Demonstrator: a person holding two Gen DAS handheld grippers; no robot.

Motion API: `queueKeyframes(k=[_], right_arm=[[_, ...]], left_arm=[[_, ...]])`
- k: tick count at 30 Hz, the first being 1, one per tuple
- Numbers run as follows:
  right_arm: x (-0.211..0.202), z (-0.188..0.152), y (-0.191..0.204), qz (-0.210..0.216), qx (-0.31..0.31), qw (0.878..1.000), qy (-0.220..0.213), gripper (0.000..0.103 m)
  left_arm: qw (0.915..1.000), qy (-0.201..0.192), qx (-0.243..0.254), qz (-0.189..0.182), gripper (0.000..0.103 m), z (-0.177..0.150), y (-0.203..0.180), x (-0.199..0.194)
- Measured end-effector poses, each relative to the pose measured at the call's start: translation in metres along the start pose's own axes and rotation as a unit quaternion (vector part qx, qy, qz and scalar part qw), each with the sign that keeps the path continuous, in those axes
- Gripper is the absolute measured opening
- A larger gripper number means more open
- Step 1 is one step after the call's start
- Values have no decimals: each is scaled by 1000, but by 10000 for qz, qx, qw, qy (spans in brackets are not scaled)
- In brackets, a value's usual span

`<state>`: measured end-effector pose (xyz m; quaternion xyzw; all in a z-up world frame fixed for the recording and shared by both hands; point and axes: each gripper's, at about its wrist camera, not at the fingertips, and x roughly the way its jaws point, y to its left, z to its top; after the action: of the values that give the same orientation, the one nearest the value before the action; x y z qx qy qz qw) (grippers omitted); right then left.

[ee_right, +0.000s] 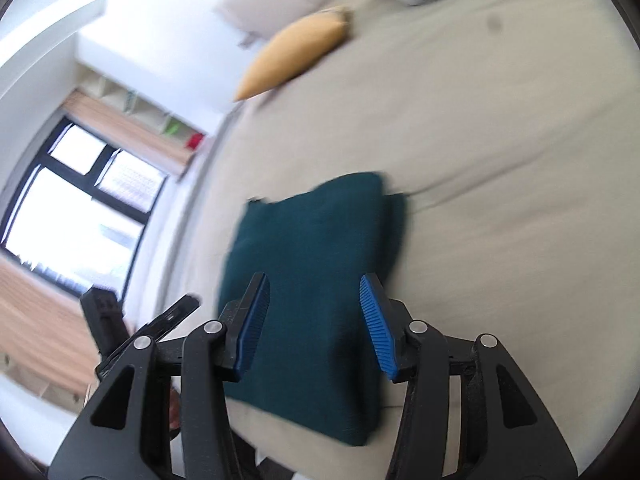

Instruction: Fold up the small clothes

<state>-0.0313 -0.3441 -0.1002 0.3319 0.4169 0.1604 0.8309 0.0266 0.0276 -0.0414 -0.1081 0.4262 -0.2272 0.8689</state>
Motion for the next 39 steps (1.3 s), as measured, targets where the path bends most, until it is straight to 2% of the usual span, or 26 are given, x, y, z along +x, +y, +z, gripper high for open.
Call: queueKeyframes(k=[2,3,4,6,7,8,10,12,14,16,18,19,20,23,25,26,27,28,30,31,32,33,34,35,37,39], right_arm=[[16,-10,16,457,-163,9985,271,46],[38,-11,26,550,-147,9977,372,46],[49,-16,26,571,-126,9971,495,46],[71,-26,12,295,-39,9969,726,46],[75,-29,5,155,31,9968,781,44],[80,-35,-11,202,189,9963,820,40],[76,-41,-31,545,355,9957,654,30],[70,-44,-41,709,512,9943,611,28],[57,-45,-39,522,351,9966,533,30],[50,-42,-35,243,172,9988,395,31],[35,-37,-23,-183,-60,9997,151,34],[25,-32,-16,-518,-230,9984,-47,34],[14,-27,-5,-827,-448,9951,-291,34],[-11,-14,29,-1338,-958,9827,-854,34],[-27,-9,53,-1659,-1252,9701,-1256,52],[-35,-10,68,-1792,-1427,9612,-1536,69],[-42,-11,79,-1877,-1559,9536,-1763,78],[-50,-15,92,-1967,-1723,9432,-2050,80],[-70,-21,118,-2061,-2107,9207,-2558,96],[-85,-27,133,-2130,-2322,9068,-2802,100],[-90,-29,144,-2211,-2464,8952,-2985,103],[-94,-29,153,-2268,-2547,8877,-3093,103],[-100,-29,163,-2331,-2647,8789,-3212,103],[-104,-28,172,-2350,-2707,8737,-3287,103],[-114,-25,183,-2278,-2633,8769,-3314,103],[-116,-19,189,-2069,-2517,8917,-3143,103]], left_arm=[[9995,74,289,-133,65,-3,-16,12],[9991,135,400,-108,65,-4,-21,21],[9986,226,478,-61,65,-6,-25,33],[9969,474,618,104,65,-12,-26,55],[9966,442,684,120,65,-15,-25,60],[9964,404,741,86,66,-17,-25,62],[9961,374,798,64,66,-19,-24,61],[9968,348,721,-5,66,-24,-17,52],[9978,282,595,-19,66,-21,-17,43],[9971,11,731,188,66,-20,-26,24],[9889,-544,1130,792,77,-21,-41,-2],[9828,-826,1264,1062,92,-21,-47,-14],[9768,-1101,1325,1272,103,-22,-53,-28],[9657,-1688,1354,1433,103,-21,-64,-62],[9557,-1993,1362,1685,103,-21,-75,-84],[9478,-2126,1393,1927,103,-21,-81,-94],[9407,-2239,1475,2080,103,-20,-86,-103],[9329,-2385,1562,2201,103,-19,-91,-112],[9128,-2721,1590,2599,103,-18,-100,-131],[9043,-2807,1527,2830,103,-16,-104,-138],[9004,-2816,1427,2993,103,-11,-106,-145],[9043,-2767,1362,2951,103,-7,-104,-148],[9136,-2645,1238,2828,103,-1,-102,-151],[9264,-2396,1017,2720,103,5,-96,-151],[9412,-1988,742,2628,103,10,-85,-143],[9534,-1587,450,2525,103,10,-70,-130]])
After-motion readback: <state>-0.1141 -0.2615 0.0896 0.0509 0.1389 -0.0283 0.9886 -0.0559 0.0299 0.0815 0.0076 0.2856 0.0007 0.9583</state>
